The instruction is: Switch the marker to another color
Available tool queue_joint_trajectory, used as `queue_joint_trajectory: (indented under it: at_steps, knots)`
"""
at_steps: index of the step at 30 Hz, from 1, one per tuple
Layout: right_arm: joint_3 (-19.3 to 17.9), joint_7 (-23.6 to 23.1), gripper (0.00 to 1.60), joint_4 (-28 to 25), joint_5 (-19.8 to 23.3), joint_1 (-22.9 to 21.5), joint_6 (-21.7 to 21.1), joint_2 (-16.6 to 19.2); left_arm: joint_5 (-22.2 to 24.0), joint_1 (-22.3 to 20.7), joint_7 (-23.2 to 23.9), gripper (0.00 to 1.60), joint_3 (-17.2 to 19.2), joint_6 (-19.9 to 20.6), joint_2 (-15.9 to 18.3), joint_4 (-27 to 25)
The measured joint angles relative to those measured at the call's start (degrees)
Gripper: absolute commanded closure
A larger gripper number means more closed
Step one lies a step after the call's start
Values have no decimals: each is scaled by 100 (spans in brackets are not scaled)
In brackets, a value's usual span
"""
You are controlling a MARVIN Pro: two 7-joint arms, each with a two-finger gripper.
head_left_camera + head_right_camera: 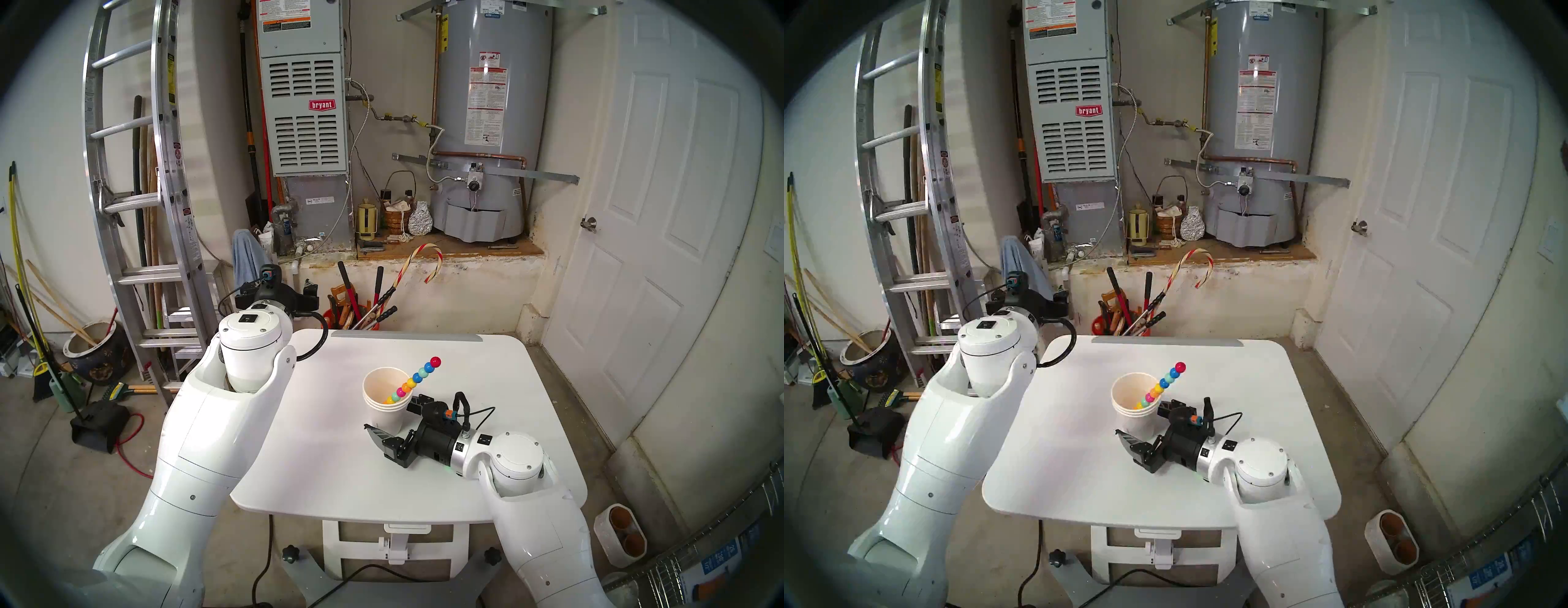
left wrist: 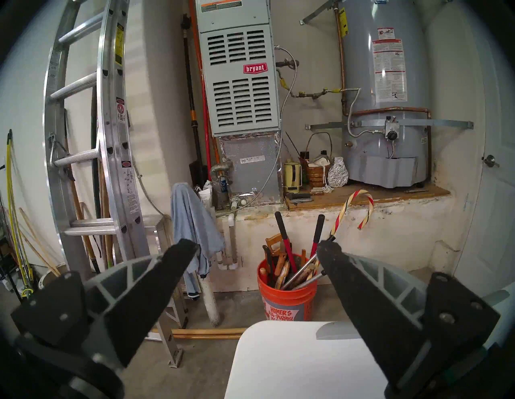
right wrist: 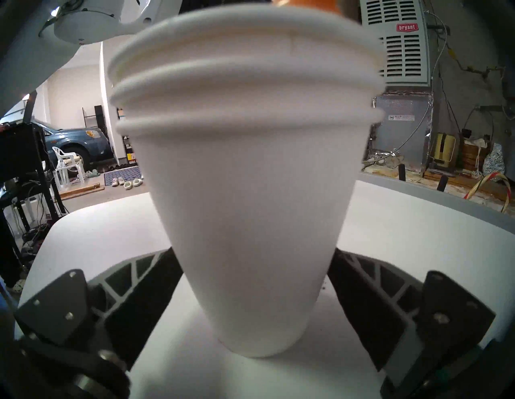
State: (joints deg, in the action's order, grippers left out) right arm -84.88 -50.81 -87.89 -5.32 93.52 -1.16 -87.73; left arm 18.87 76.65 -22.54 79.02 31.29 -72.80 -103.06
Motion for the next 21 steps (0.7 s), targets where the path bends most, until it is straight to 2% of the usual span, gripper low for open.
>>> queue_joint_trajectory:
  at_steps: [11,21]
  knots:
    - [-310,-161,0,-416,139,326,-305,28,3,0,-2,0,-2,-1,2,0]
    - [-433,-283,0,-621,177,554,-398,41,6,0,-4,0,-3,-2,4,0]
